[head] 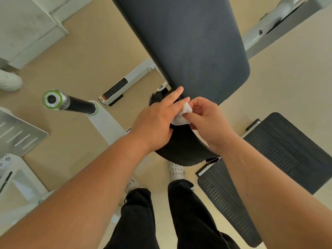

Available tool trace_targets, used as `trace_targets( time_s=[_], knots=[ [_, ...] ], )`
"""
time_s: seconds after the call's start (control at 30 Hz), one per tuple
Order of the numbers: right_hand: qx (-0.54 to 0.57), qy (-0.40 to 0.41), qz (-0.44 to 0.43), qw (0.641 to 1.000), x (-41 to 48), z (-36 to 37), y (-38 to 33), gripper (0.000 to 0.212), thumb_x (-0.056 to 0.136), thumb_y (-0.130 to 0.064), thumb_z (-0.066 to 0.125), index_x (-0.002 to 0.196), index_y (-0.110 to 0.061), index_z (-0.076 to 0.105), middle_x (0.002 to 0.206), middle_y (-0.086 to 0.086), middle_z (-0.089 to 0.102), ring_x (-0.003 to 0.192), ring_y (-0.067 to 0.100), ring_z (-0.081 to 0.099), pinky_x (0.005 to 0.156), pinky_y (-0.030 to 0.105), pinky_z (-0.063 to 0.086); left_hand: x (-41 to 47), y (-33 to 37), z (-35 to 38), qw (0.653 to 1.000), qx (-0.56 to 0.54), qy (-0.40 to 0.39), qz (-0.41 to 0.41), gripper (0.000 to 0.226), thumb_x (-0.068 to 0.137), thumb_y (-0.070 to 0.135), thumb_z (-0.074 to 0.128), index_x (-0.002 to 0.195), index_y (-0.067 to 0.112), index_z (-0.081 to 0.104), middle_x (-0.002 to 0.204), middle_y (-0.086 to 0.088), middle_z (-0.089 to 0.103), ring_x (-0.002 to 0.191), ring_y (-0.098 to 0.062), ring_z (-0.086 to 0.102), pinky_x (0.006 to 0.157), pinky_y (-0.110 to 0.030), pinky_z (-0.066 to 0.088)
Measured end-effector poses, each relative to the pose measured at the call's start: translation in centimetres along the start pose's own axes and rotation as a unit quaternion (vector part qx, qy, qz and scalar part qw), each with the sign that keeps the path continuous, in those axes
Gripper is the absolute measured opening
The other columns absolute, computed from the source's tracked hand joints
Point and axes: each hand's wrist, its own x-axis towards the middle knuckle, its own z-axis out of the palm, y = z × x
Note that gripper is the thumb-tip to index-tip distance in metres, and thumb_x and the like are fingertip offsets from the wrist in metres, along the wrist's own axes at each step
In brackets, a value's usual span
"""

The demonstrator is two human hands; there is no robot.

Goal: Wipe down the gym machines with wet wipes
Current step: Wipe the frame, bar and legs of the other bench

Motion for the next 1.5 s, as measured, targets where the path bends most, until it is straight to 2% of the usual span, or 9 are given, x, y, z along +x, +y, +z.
trace_targets(
  time_s=[0.2,0.37,0.53,0.8,1.0,1.13,1.23,1.37,1.5],
  knots=[
    [0.102,-0.056,0.089,0.989,-1.3,-1.3,1.2,0.006,0.102,-0.013,0.059,0.106,-0.018,0.06,0.113,0.006,0.068,0.106,0.021,0.07,0.088,0.031,0.06,4.5,0.6,-3.2,0.968,0.175,-0.16,0.087,0.047,0.072,0.036,0.087,0.099,0.025,0.052,0.109,0.005,0.045,0.097,-0.019,0.048,0.072,-0.033,0.036],
    [-0.042,0.075,0.097,0.992,-1.6,-3.7,3.5,0.008,0.106,-0.024,0.049,0.111,-0.021,0.053,0.104,0.004,0.06,0.1,0.028,0.058,0.087,0.044,0.053,5.4,-0.7,-5.0,0.993,0.085,-0.077,0.016,0.051,0.063,0.034,0.092,0.079,0.025,0.044,0.092,0.006,0.043,0.079,-0.017,0.046,0.06,-0.028,0.03],
    [-0.22,0.182,-0.086,0.955,-0.7,-3.9,3.1,0.004,0.104,-0.013,0.044,0.101,-0.015,0.043,0.077,0.0,0.053,0.071,0.028,0.052,0.058,0.047,0.037,4.9,-1.4,-5.9,0.996,-0.023,-0.01,-0.08,0.048,0.062,0.033,0.094,0.076,0.027,0.048,0.085,0.011,0.045,0.072,-0.007,0.043,0.059,-0.024,0.032],
    [-0.309,0.203,-0.316,0.874,3.9,-3.8,-5.2,0.006,0.093,-0.007,0.045,0.091,-0.011,0.046,0.07,0.004,0.052,0.067,0.026,0.047,0.085,0.038,0.038,2.8,0.5,-5.2,0.984,0.051,0.155,-0.073,0.044,0.081,0.048,0.074,0.118,0.026,0.066,0.113,0.008,0.068,0.1,-0.024,0.057,0.086,-0.038,0.045],
    [-0.304,0.194,-0.353,0.863,7.5,-4.3,-9.6,0.006,0.095,-0.005,0.047,0.095,-0.01,0.05,0.088,0.006,0.06,0.085,0.021,0.049,0.094,0.03,0.035,6.2,0.6,-6.6,0.966,-0.144,0.176,-0.12,0.021,0.086,0.033,0.075,0.087,0.024,0.057,0.078,0.011,0.058,0.073,-0.006,0.056,0.063,-0.027,0.044],
    [-0.238,0.28,-0.327,0.871,6.5,-3.2,-8.3,0.014,0.094,-0.008,0.054,0.095,-0.02,0.048,0.141,0.0,0.053,0.135,0.022,0.042,0.115,0.041,0.029,7.5,-1.5,-8.2,0.922,-0.189,0.267,-0.206,0.019,0.089,0.032,0.073,0.091,0.02,0.058,0.083,0.011,0.061,0.078,-0.007,0.06,0.066,-0.024,0.049],
    [-0.154,0.281,-0.193,0.927,5.7,-1.9,-5.4,0.019,0.101,-0.011,0.052,0.094,-0.027,0.043,0.156,-0.003,0.038,0.151,0.023,0.024,0.12,0.045,0.025,7.5,-4.0,-8.6,0.879,-0.233,0.321,-0.263,0.023,0.09,0.035,0.072,0.1,0.017,0.062,0.094,0.005,0.067,0.087,-0.017,0.066,0.076,-0.038,0.059],
    [0.021,0.168,-0.055,0.984,7.3,0.1,-4.6,0.01,0.106,-0.018,0.048,0.096,-0.018,0.049,0.152,-0.024,0.035,0.155,0.015,0.016,0.106,0.031,0.026,7.2,-6.4,-8.4,0.805,-0.266,0.409,-0.338,0.026,0.093,0.038,0.069,0.104,0.016,0.06,0.096,0.006,0.065,0.087,-0.014,0.066,0.08,-0.04,0.06],
    [0.031,0.05,-0.123,0.991,10.2,2.5,-6.7,0.018,0.107,-0.023,0.047,0.121,-0.014,0.054,0.162,-0.014,0.034,0.15,0.012,0.03,0.108,0.031,0.037,7.1,-7.3,-6.4,0.739,-0.278,0.467,-0.399,0.026,0.094,0.037,0.067,0.103,0.016,0.055,0.091,0.009,0.061,0.083,-0.015,0.065,0.07,-0.031,0.056]
  ],
)
